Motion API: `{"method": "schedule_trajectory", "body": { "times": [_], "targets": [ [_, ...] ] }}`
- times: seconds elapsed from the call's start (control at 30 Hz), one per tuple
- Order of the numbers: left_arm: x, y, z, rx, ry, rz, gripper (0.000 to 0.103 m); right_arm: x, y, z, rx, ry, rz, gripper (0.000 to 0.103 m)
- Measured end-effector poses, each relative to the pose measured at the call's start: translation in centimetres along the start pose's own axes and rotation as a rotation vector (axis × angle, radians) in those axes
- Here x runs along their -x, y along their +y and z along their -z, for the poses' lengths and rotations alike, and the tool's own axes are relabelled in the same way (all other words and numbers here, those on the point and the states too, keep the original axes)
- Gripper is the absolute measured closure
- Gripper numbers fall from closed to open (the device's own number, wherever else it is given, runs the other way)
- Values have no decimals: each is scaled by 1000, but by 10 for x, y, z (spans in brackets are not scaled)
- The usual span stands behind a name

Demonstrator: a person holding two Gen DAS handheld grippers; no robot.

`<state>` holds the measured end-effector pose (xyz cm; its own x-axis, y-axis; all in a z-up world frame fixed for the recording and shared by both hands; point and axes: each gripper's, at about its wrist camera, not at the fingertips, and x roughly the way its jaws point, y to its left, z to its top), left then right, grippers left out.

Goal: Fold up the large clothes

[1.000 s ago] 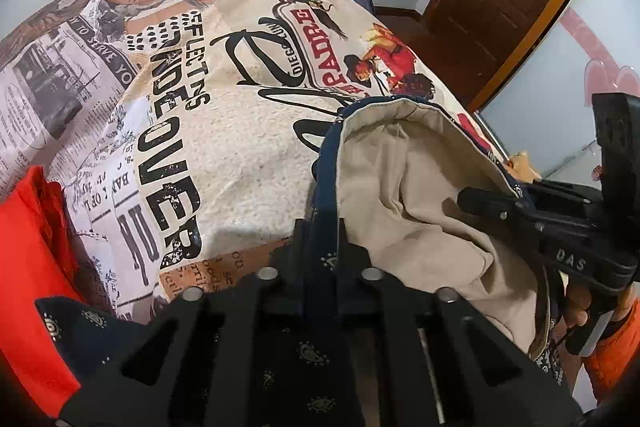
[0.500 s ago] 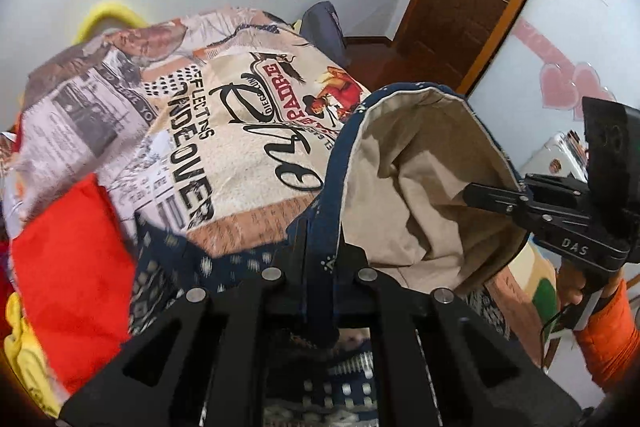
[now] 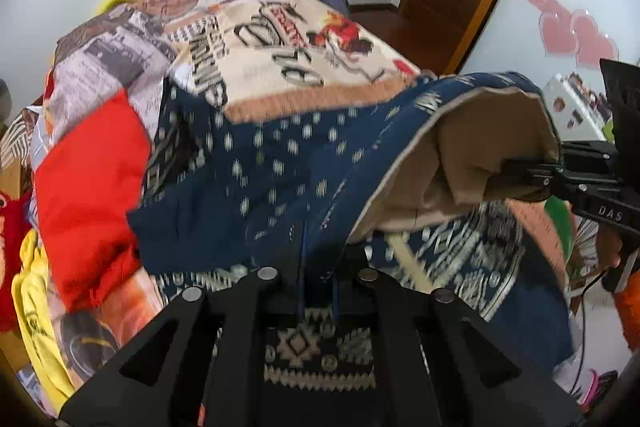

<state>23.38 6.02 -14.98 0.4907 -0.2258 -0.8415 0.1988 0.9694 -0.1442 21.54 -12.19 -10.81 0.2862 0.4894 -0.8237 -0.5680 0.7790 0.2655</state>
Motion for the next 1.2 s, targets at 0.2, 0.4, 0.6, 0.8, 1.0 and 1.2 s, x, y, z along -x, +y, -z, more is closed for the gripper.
{"method": "schedule_trajectory", "body": {
  "times": [0.2,0.4,0.6,0.8,1.0,1.2],
  "targets": [
    [-12,-1,38,8,77,22,86,-8,5,34,31,72,34,91],
    [-1,-4,59,-9,79,-11,74,-1,9,52,51,127,118,88],
    [44,-6,51,-21,-21,-25,65,33,11,50,66,59,110,74],
    [75,-5,19,-10,-130,-42,60,64,12,34,43,-73,93,71],
    [62,-10,-10,0,-145,-46,52,57,6,10,-19,-119,57,66],
    [4,-19,-9,-2,-55,-54,47,5,1,16,-60,-12,45,64]
  ]
}}
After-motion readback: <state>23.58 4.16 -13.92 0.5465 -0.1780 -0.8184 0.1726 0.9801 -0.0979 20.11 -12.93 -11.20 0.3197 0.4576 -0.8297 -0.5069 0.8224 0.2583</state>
